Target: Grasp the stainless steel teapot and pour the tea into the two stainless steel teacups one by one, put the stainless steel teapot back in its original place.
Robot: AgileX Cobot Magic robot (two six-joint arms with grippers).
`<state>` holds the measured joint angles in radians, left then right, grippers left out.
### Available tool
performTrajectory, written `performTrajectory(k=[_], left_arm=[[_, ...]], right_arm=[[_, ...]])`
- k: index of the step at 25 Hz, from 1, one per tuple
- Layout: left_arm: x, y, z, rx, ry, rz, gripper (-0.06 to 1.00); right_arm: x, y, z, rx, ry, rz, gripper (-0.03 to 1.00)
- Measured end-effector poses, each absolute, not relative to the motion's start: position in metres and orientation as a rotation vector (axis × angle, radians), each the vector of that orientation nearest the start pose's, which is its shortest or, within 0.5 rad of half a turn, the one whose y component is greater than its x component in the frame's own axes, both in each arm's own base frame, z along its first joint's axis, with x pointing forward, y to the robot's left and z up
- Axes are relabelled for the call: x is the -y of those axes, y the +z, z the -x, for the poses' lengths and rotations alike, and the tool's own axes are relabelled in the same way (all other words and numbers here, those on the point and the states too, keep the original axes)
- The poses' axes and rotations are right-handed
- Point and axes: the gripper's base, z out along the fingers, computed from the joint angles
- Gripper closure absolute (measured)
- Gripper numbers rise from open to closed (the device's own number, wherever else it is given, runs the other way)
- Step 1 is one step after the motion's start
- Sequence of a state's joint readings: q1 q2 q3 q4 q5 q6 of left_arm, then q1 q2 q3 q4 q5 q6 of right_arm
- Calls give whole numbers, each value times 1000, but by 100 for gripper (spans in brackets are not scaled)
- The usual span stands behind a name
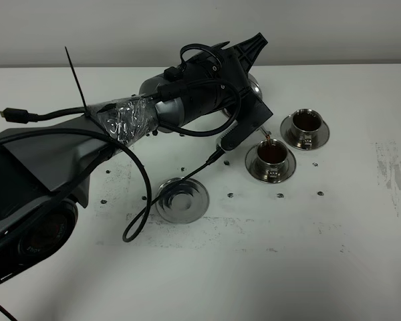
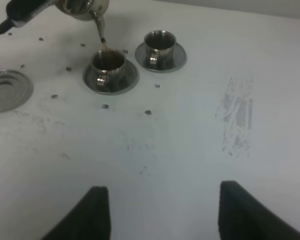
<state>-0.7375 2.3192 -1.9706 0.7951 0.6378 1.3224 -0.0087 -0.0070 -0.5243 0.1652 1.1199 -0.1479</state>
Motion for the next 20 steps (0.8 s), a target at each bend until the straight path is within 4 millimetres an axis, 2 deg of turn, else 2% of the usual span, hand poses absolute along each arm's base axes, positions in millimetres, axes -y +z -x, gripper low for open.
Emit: performTrajectory(k=[6,13,20], left_arm=[[327,203,-416,1045,-1367,3113,77],[324,197,-415,1240,-1208,3124,77],[313,194,-421,1404,-1090,3106,77]], right_arm=[[-14,280,12,-2056,102,160,50],[-14,280,12,-2056,102,160,50],[-14,280,12,-2056,102,160,50]])
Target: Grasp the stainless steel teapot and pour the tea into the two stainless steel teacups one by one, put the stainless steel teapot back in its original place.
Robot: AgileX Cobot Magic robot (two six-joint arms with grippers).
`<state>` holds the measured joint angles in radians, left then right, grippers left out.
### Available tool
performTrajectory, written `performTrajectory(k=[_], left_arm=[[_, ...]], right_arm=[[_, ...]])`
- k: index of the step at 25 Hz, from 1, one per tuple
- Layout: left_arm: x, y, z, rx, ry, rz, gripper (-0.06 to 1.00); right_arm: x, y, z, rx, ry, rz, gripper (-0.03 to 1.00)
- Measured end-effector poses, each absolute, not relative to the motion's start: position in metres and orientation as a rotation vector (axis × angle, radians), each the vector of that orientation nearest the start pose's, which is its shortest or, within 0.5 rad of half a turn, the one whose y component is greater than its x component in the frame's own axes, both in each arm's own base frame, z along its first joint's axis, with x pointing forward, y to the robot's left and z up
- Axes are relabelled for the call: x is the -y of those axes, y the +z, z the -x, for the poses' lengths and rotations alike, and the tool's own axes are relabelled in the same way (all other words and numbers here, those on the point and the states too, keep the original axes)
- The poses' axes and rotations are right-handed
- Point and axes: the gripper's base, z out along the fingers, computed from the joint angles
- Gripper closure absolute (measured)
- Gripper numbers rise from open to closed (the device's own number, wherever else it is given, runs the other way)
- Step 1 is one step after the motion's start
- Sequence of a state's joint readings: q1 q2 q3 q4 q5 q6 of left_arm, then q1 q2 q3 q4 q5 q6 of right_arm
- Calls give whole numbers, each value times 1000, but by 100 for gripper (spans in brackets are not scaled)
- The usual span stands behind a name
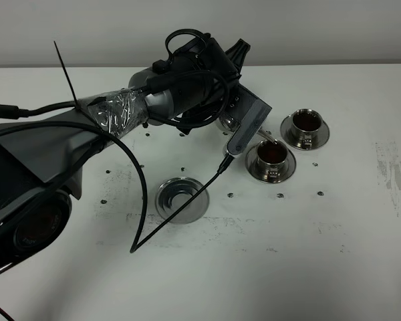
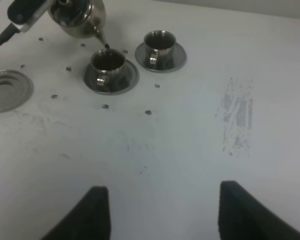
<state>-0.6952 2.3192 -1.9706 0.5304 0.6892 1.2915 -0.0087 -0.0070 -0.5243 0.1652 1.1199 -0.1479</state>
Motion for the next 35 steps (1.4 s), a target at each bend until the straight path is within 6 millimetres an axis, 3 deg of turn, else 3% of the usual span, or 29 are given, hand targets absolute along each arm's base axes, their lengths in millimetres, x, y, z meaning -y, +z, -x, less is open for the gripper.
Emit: performTrajectory(k=[4,9,15,25,35], left_arm=[[306,199,-422,1547,-995,3104,77],[300,222,-417,1806,-801,3105,77],[275,247,-416,2068,-567,3001,77],[233,223,-403,2246,-373,2860,77],[230,197,-409,2407,-173,2749,77]], right_arm=[[-14,280,12,-2056,102,160,50],[-14,280,12,-2056,101,160,50],[-14,280,12,-2056,101,160,50],[-14,280,12,-2056,101,160,50],[-14,280,12,-2056,101,160,50]])
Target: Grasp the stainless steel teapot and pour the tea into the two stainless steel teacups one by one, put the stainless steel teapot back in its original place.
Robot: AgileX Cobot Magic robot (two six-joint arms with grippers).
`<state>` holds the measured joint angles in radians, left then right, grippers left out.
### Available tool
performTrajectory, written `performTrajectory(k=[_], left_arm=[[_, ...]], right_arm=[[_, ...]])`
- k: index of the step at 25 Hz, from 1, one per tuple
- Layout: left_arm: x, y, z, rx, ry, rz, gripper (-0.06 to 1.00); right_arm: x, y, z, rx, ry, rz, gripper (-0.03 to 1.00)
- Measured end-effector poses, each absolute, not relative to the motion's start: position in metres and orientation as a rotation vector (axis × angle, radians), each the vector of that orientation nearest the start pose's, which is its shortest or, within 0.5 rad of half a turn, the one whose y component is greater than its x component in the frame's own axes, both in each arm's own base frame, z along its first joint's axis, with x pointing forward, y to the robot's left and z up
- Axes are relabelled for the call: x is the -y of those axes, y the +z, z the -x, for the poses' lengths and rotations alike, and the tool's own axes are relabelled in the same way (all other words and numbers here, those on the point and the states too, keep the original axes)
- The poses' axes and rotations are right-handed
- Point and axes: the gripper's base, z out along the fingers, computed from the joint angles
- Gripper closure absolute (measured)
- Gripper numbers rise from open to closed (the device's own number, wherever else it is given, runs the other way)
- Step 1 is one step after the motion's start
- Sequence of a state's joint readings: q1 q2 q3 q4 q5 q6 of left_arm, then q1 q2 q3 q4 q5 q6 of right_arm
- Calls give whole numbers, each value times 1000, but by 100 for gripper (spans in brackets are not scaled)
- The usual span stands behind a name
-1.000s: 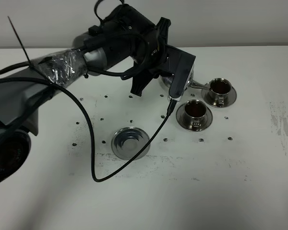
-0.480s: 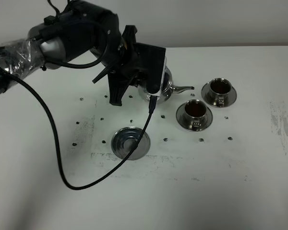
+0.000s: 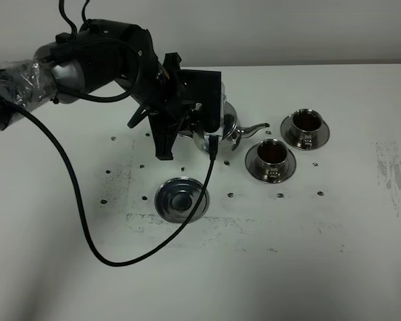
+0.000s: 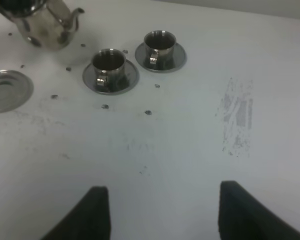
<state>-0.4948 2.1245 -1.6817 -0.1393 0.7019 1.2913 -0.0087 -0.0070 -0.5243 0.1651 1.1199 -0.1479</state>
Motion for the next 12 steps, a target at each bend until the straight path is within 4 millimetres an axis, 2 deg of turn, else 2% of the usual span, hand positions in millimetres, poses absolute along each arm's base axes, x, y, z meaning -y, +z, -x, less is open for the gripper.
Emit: performTrajectory(k=[6,12], left_arm=[[231,168,-414,-1772,98,-1996,77],[229,167,-416,-1776,103,-1985,77]], right_arm=[[-14,280,12,-2056,101,160,50],[-14,280,12,-2056,101,160,50]])
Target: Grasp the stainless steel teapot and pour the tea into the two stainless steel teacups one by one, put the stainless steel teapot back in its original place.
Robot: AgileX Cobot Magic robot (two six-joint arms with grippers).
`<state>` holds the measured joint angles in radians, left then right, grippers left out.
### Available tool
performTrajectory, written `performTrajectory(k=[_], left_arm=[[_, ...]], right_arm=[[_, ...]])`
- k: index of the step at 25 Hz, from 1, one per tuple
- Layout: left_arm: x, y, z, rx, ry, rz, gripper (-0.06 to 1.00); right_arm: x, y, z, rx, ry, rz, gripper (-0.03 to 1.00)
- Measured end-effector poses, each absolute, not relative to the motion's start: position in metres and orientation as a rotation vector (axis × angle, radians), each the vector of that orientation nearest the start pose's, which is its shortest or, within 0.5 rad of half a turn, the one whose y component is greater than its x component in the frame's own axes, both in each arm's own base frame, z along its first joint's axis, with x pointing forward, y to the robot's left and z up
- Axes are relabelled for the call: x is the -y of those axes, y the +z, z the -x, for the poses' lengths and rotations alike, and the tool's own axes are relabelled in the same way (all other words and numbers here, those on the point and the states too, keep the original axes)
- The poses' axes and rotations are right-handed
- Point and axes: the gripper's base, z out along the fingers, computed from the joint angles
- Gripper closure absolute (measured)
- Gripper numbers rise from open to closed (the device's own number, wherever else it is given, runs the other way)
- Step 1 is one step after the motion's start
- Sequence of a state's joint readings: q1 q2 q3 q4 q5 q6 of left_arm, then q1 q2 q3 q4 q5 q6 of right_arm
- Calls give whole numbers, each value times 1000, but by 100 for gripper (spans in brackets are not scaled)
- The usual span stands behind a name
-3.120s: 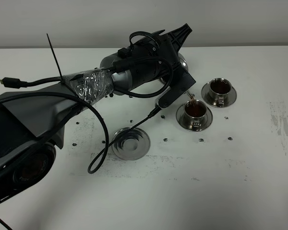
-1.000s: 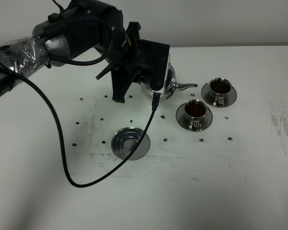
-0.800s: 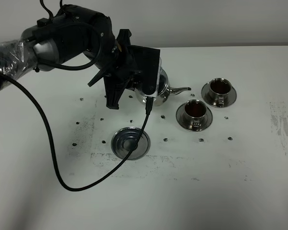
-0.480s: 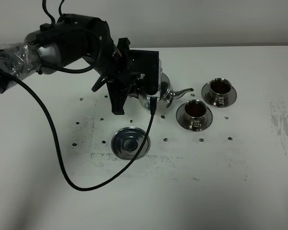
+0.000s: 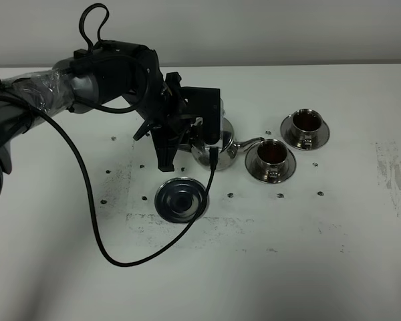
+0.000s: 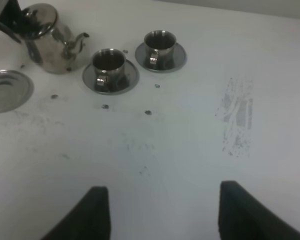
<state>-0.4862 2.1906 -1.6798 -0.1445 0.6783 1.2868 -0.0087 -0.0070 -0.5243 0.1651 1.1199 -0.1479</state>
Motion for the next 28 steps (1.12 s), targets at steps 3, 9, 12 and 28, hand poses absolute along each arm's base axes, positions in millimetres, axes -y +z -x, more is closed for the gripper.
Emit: performTrajectory(k=[3,9,12,28], left_arm=[[226,178,-410,2427,-153,2696,77],[209,209,-382,2465,-197,2696,77],[200,215,-365,2542,-167,2621,77],[158,213,-324,2955,11,2008,77]], right_arm=[[-14,280,12,-2056,101,160,50],[-14,280,12,-2056,101,160,50],[-14,280,12,-2056,101,160,50],[-14,280,12,-2056,101,160,50]])
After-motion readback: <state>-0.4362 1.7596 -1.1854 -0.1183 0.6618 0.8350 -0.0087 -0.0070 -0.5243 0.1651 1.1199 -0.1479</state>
